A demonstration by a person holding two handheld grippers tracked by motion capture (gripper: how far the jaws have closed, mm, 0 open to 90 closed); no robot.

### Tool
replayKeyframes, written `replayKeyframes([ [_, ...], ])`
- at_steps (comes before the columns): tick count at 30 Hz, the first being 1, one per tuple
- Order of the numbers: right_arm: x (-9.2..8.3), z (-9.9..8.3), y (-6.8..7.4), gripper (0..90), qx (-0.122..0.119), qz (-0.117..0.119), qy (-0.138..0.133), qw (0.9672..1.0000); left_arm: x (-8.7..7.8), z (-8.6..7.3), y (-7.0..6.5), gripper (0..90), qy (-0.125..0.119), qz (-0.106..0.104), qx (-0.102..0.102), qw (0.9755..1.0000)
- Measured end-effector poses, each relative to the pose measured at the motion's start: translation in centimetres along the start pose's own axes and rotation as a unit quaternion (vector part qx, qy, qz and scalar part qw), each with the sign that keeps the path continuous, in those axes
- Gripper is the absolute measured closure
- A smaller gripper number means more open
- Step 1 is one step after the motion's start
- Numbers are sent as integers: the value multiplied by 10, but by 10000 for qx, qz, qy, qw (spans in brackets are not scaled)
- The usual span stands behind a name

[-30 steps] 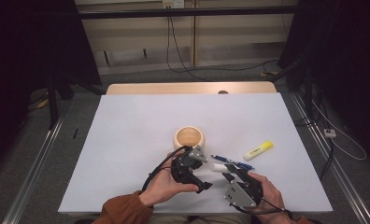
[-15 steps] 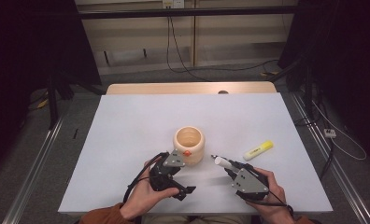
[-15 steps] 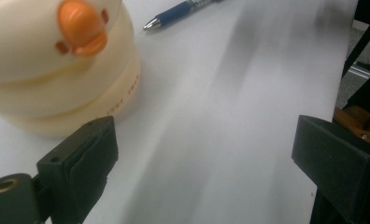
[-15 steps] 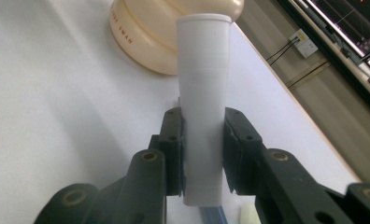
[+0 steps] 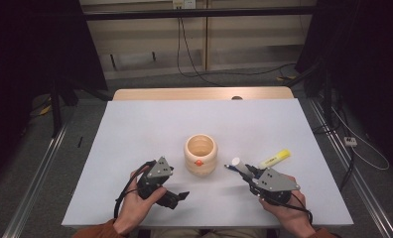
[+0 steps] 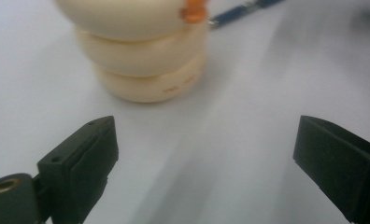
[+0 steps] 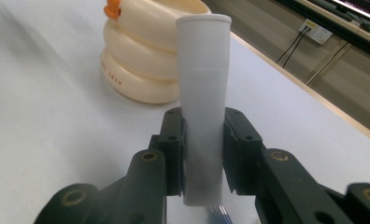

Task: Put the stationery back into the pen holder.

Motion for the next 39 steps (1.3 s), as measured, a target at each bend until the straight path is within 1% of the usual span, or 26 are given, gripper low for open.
replayKeyframes([
  [1,0,1,-1,717,96,17,-31,9999,-2,0,6,64,-21,75,14,10000],
  [2,1,2,-2,716,197,42,-68,9998,-3,0,12,63,-91,134,-65,9998],
  [3,1,3,-5,716,289,53,-109,9995,-5,-1,15,62,-76,160,-103,9998],
  [5,1,5,-7,716,398,61,-159,9991,-7,-3,24,62,-99,238,-199,9995],
  [6,2,7,-8,716,442,97,-190,9988,-9,-4,29,62,-139,296,-249,9992],
  [8,2,10,-11,716,538,125,-262,9981,-13,-5,36,62,-210,333,-361,9986],
  [10,3,14,-14,716,651,164,-326,9972,-18,-6,43,62,-298,419,-431,9977],
  [12,5,18,-16,716,737,188,-388,9964,-22,-8,47,61,-398,441,-535,9968],
  [14,8,21,-18,716,786,192,-432,9958,-25,-13,51,61,-516,435,-717,9951],
  [16,12,23,-20,716,847,227,-483,9950,-25,-17,54,61,-664,472,-812,9934],
  [18,15,25,-21,716,903,252,-505,9943,-26,-21,56,61,-675,433,-925,9925],
  [19,16,26,-21,716,972,287,-512,9935,-26,-21,57,61,-697,445,-943,9921],
  [21,19,29,-24,716,1038,307,-580,9924,-26,-22,58,61,-803,467,-899,9916],
  [23,20,32,-25,716,1151,304,-646,9908,-25,-23,56,59,-809,377,-924,9917],
  [25,21,35,-27,717,1202,312,-722,9896,-25,-20,55,59,-908,249,-954,9910],
  [27,21,37,-29,716,1221,332,-765,9890,-27,-21,56,59,-913,339,-926,9909],
  [29,22,39,-30,716,1253,342,-817,9882,-28,-21,57,59,-935,343,-914,9908],
  [31,23,42,-31,717,1328,362,-875,9866,-28,-22,60,59,-954,417,-927,9902],
  [32,24,44,-31,717,1371,376,-909,9857,-28,-23,61,59,-925,449,-900,9906],
  [34,26,48,-33,716,1438,424,-951,9841,-28,-23,61,59,-939,429,-943,9902],
  [38,30,55,-35,717,1528,438,-1053,9816,-27,-25,60,59,-881,394,-891,9913],
  [39,31,57,-36,716,1596,445,-1079,9803,-28,-25,60,59,-889,389,-890,9913],
])
Point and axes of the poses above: each handheld gripper's, and its own axes: x roughly forward along the jaws, z roughly out of its top, y roughly to its left, the point moved 10 cm from there along x, roughly forward along the jaws, and after that the axes turned 14 degrees about -x, right-handed, at the moved point
